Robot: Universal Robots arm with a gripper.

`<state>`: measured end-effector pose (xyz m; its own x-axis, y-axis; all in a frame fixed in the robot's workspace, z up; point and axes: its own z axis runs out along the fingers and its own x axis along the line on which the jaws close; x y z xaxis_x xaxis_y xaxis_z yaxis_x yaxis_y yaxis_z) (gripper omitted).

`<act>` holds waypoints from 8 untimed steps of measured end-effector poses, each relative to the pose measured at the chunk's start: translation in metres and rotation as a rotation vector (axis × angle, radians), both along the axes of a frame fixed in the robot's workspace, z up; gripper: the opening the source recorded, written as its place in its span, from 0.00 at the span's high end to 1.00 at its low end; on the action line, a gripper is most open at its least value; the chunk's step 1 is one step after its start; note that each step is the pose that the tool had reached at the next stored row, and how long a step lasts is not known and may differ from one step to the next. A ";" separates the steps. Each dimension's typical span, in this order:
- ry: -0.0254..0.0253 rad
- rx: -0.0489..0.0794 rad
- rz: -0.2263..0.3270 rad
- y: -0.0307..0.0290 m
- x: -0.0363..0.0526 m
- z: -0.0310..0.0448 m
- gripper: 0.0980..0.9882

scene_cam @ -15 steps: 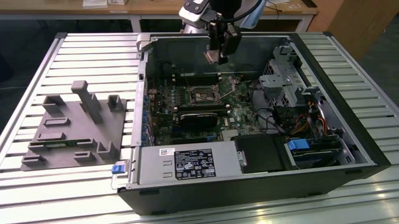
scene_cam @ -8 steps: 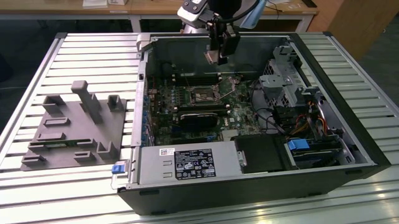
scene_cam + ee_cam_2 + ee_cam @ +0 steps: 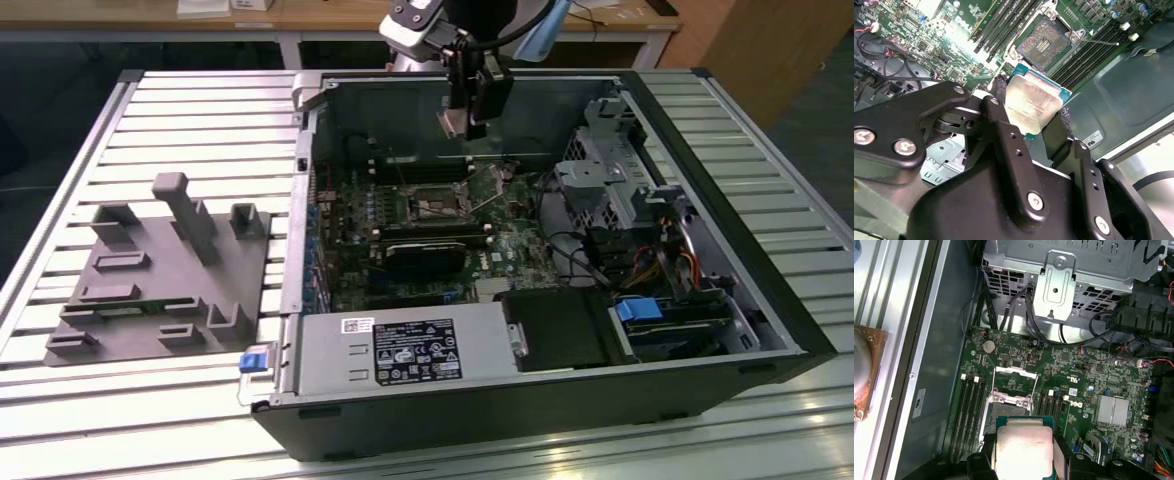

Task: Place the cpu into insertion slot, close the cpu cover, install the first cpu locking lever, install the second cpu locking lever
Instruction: 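Place the cpu into insertion slot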

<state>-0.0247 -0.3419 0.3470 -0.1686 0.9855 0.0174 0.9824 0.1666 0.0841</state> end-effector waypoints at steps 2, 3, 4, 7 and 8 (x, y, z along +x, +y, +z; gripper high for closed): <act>0.0001 0.000 0.000 0.0000 0.0000 -0.0001 0.51; 0.0000 0.000 0.000 0.0000 0.0000 -0.0001 0.51; 0.0000 0.000 0.000 0.0000 0.0000 -0.0002 0.51; 0.0000 0.000 0.000 0.0000 0.0000 -0.0004 0.51; 0.0000 0.000 0.000 0.0000 0.0000 -0.0007 0.51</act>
<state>-0.0248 -0.3419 0.3463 -0.1686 0.9855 0.0174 0.9824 0.1666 0.0841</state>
